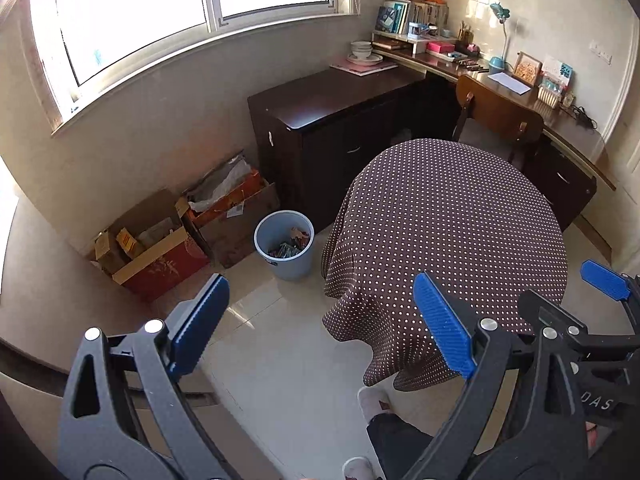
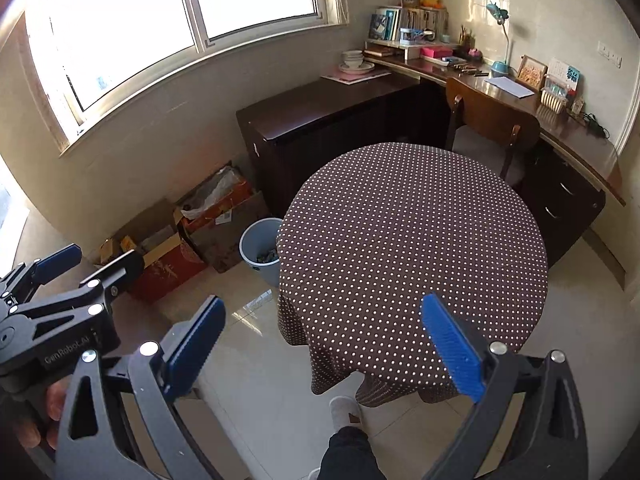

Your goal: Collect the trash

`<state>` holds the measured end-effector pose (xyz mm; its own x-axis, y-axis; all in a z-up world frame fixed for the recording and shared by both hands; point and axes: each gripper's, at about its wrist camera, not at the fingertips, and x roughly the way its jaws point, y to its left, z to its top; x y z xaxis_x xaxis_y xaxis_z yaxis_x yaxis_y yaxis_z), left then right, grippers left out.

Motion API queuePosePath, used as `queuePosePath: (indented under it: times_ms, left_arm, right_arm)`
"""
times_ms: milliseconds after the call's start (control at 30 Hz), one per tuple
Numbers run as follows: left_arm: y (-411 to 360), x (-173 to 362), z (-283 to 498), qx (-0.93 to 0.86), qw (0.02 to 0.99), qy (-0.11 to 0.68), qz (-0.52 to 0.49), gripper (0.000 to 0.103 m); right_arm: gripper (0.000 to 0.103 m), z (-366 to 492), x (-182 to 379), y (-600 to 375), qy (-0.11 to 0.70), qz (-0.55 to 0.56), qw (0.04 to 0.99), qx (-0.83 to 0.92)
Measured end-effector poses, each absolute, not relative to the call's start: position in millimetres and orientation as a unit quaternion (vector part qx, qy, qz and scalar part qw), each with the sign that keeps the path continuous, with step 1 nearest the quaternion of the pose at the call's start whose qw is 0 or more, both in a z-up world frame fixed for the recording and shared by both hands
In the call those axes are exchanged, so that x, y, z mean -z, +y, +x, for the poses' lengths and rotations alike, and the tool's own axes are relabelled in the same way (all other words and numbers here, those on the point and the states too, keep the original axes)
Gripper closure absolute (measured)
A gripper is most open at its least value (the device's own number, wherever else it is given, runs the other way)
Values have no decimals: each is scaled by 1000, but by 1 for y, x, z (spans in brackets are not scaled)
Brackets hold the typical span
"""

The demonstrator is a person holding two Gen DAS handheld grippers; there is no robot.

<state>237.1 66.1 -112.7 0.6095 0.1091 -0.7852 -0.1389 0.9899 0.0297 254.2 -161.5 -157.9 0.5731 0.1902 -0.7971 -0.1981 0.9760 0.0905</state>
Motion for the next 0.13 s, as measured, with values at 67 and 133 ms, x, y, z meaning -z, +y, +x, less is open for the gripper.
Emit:
queuePosePath:
  times_ms: [67,133]
  left_arm:
    - [67,122,266,-78,885,458,-20,11]
    - [68,128,289,-85,878,470,-18,11]
  right_arm:
    - [6,282,170,-169,465,2,878,-111]
    - [6,316,193,-183,486,11,868,-103]
